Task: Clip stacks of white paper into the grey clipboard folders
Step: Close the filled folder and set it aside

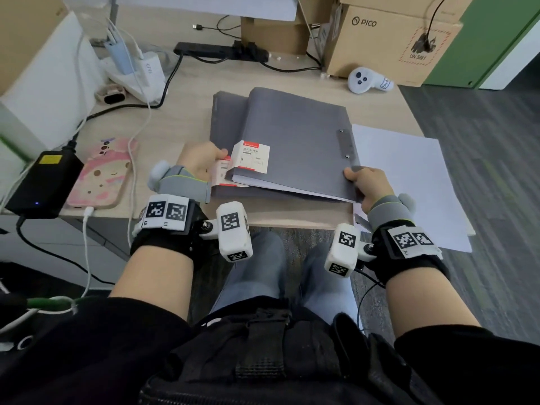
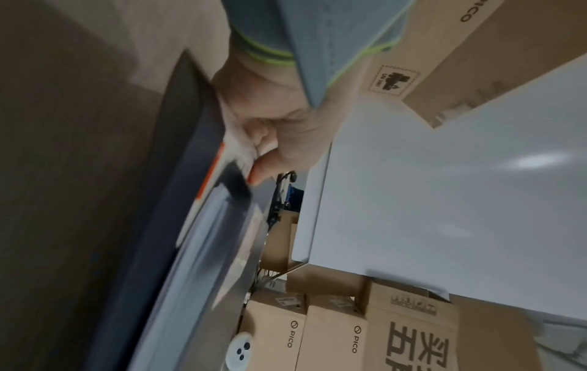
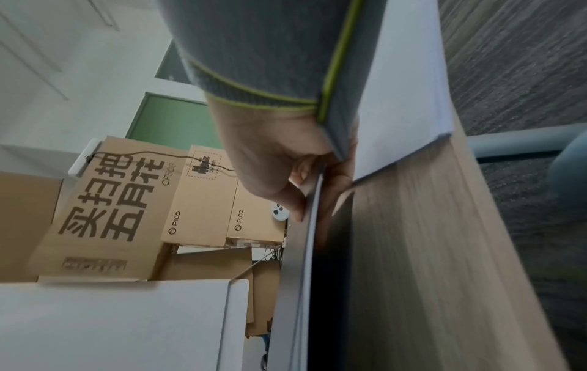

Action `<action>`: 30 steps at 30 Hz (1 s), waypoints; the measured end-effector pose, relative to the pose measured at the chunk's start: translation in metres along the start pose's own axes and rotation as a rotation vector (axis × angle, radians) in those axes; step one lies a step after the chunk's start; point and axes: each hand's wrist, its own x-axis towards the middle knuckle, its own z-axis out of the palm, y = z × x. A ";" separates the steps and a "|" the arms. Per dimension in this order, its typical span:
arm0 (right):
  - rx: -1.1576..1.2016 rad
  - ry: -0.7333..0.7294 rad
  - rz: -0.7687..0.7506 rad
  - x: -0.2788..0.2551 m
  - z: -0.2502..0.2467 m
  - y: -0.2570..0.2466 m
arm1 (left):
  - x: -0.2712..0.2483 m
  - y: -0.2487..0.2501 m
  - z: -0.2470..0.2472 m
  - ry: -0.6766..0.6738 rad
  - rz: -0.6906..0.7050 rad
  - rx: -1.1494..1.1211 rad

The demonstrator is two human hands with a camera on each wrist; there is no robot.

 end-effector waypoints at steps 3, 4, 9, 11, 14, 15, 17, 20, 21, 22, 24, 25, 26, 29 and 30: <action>0.061 0.002 -0.002 -0.001 -0.004 -0.004 | -0.007 0.009 -0.013 0.164 0.128 -0.010; 0.061 0.005 -0.002 -0.001 -0.006 -0.003 | -0.009 0.012 -0.017 0.176 0.150 -0.061; 0.081 0.003 0.024 0.001 -0.015 0.004 | -0.022 0.026 -0.030 0.441 0.353 -0.297; 0.097 0.002 0.026 0.002 -0.018 0.007 | -0.023 0.027 -0.033 0.536 0.417 -0.371; 0.108 0.000 0.029 0.002 -0.022 0.010 | -0.028 0.032 -0.029 0.582 0.478 -0.452; 0.115 -0.002 0.025 0.004 -0.023 0.012 | -0.029 0.034 -0.028 0.606 0.492 -0.470; 0.131 -0.005 0.028 0.004 -0.027 0.015 | -0.028 0.037 -0.028 0.641 0.511 -0.508; 0.143 -0.021 0.043 0.006 -0.032 0.019 | -0.025 0.041 -0.028 0.658 0.509 -0.566; 0.143 -0.025 0.041 0.007 -0.034 0.021 | -0.026 0.042 -0.028 0.666 0.505 -0.582; 0.138 -0.026 0.038 0.007 -0.034 0.021 | -0.027 0.043 -0.027 0.673 0.503 -0.600; 0.125 -0.027 0.022 0.007 -0.035 0.022 | -0.023 0.044 -0.026 0.694 0.508 -0.640; 0.116 -0.028 0.013 0.009 -0.034 0.022 | -0.020 0.046 -0.026 0.692 0.508 -0.665; 0.104 -0.034 0.003 0.008 -0.033 0.022 | -0.019 0.047 -0.025 0.682 0.495 -0.684; 0.088 -0.074 -0.038 0.007 -0.025 0.019 | -0.012 0.046 -0.017 0.583 0.419 -0.727; 0.079 -0.088 -0.042 0.006 -0.020 0.016 | -0.009 0.045 -0.013 0.541 0.404 -0.747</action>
